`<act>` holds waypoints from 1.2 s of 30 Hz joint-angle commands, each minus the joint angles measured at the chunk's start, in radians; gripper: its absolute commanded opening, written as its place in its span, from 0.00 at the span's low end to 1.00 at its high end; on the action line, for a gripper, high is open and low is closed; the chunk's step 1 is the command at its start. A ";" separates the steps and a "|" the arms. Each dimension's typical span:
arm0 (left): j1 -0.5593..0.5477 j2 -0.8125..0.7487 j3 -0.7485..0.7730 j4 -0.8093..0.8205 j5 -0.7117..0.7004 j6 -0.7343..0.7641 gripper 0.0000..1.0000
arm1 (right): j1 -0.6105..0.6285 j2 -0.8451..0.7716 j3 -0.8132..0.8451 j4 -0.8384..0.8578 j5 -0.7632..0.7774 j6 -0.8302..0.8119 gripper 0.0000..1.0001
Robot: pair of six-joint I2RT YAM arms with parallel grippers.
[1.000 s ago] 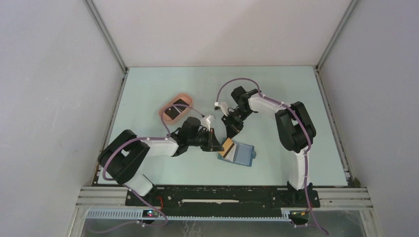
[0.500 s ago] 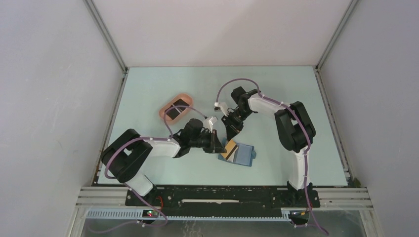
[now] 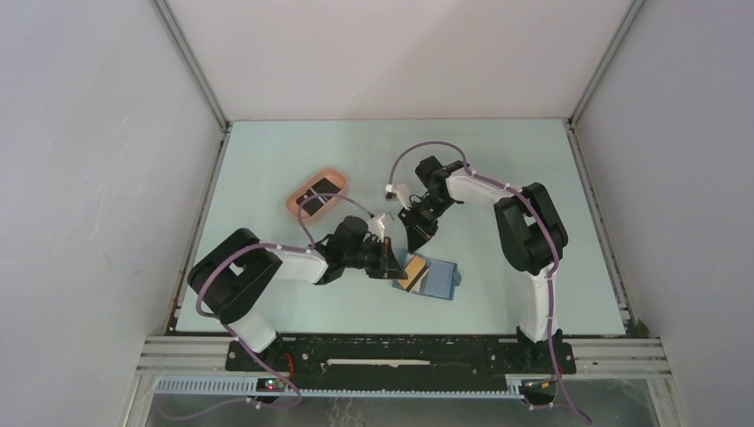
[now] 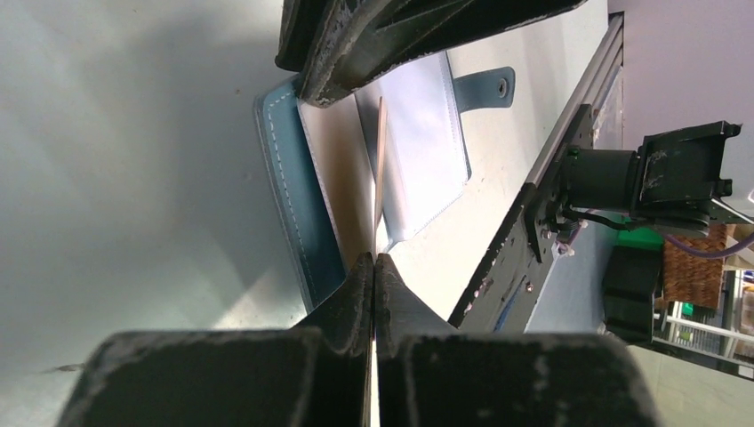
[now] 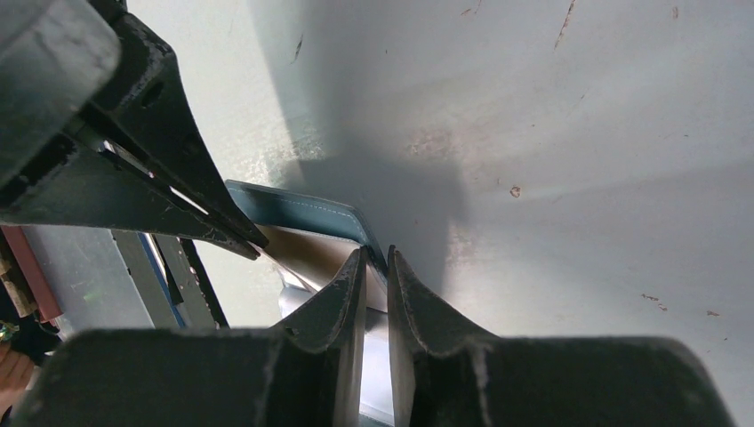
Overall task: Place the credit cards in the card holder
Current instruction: Insert the credit card into the card holder.
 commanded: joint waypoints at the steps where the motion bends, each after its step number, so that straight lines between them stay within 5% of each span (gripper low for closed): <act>1: -0.011 0.015 0.025 0.030 0.022 -0.012 0.00 | 0.013 0.009 0.038 -0.014 -0.013 -0.011 0.21; 22: -0.023 0.084 0.017 0.114 0.016 -0.138 0.00 | 0.017 0.008 0.037 -0.011 -0.016 0.000 0.22; 36: -0.036 0.167 -0.038 0.276 -0.022 -0.229 0.00 | -0.036 -0.129 0.000 0.025 0.029 0.038 0.52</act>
